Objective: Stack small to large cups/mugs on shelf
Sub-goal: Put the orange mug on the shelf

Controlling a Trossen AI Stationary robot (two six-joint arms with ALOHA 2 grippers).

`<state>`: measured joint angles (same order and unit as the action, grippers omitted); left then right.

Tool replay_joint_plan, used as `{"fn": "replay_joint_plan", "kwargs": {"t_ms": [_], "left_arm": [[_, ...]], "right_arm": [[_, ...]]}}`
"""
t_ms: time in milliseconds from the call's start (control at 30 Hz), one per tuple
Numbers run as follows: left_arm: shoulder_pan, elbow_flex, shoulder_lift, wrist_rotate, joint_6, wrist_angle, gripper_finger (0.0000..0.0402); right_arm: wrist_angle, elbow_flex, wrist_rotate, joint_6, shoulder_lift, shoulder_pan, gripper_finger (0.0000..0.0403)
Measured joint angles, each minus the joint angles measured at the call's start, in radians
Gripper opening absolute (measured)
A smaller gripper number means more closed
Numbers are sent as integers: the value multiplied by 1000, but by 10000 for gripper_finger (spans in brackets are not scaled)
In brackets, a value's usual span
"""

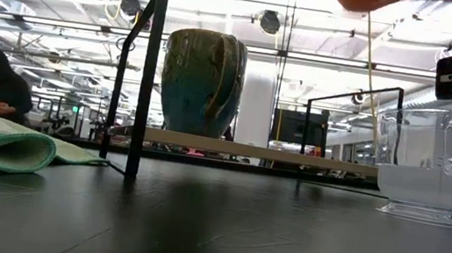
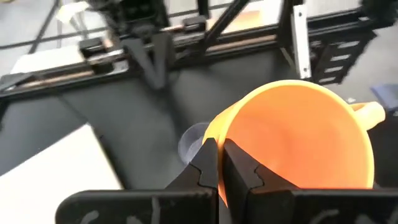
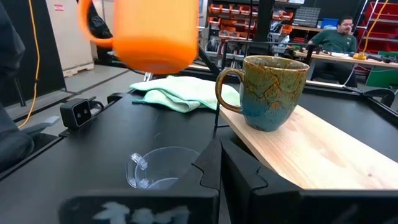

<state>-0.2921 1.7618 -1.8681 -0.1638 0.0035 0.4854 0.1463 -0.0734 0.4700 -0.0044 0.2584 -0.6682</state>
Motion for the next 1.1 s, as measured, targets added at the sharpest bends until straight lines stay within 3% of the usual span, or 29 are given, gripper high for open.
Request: {"fn": "replay_joint_plan", "kwargs": {"t_ms": [633, 967, 1100], "left_arm": [[43, -1, 64, -121, -31, 187, 3], [44, -3, 197, -184, -31, 283, 3], [48, -68, 275, -205, -28, 253, 3]], "right_arm": [[-3, 0, -1, 19, 0, 0, 0], [-11, 1, -3, 19, 4, 0, 0], [-1, 1, -3, 18, 4, 0, 0]]}}
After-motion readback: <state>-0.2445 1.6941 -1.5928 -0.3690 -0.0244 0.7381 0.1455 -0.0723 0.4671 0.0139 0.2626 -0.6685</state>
